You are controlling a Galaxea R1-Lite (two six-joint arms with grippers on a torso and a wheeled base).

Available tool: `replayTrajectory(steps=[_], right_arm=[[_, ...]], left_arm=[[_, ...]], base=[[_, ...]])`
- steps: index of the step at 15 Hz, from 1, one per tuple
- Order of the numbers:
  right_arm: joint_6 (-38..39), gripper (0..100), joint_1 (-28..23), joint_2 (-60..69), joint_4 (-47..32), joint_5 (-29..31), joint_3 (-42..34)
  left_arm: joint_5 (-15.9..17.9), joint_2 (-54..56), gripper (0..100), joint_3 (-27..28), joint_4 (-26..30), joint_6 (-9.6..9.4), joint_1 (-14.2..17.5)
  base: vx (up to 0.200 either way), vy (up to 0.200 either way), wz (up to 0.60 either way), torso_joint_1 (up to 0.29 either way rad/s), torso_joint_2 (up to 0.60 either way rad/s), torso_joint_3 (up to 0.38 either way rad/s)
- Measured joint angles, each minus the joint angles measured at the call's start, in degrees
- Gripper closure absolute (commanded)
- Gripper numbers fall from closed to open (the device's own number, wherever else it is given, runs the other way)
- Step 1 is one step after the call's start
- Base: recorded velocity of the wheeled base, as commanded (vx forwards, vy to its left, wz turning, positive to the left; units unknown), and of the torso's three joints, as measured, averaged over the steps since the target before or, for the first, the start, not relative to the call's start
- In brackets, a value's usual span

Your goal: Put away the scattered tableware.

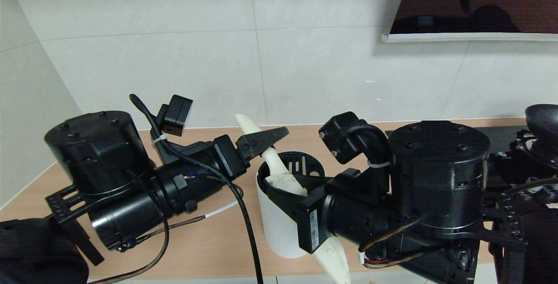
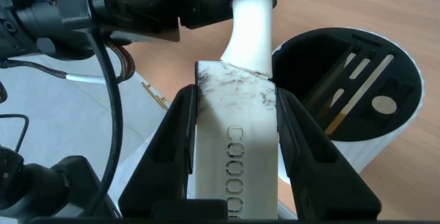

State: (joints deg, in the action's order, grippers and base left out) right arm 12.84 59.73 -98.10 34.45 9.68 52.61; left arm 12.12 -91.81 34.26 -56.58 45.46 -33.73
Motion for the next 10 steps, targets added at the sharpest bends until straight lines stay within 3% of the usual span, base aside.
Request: replayTrajectory(steps=[10], right_arm=[[0.0, 100, 0.0, -0.1, 0.0, 0.0, 0.0]], left_arm=[[-0.1, -0.5, 100, -0.1, 0.0, -0.33, -0.3]], base=[[0.000, 0.000, 0.00, 0.000, 0.00, 0.000]])
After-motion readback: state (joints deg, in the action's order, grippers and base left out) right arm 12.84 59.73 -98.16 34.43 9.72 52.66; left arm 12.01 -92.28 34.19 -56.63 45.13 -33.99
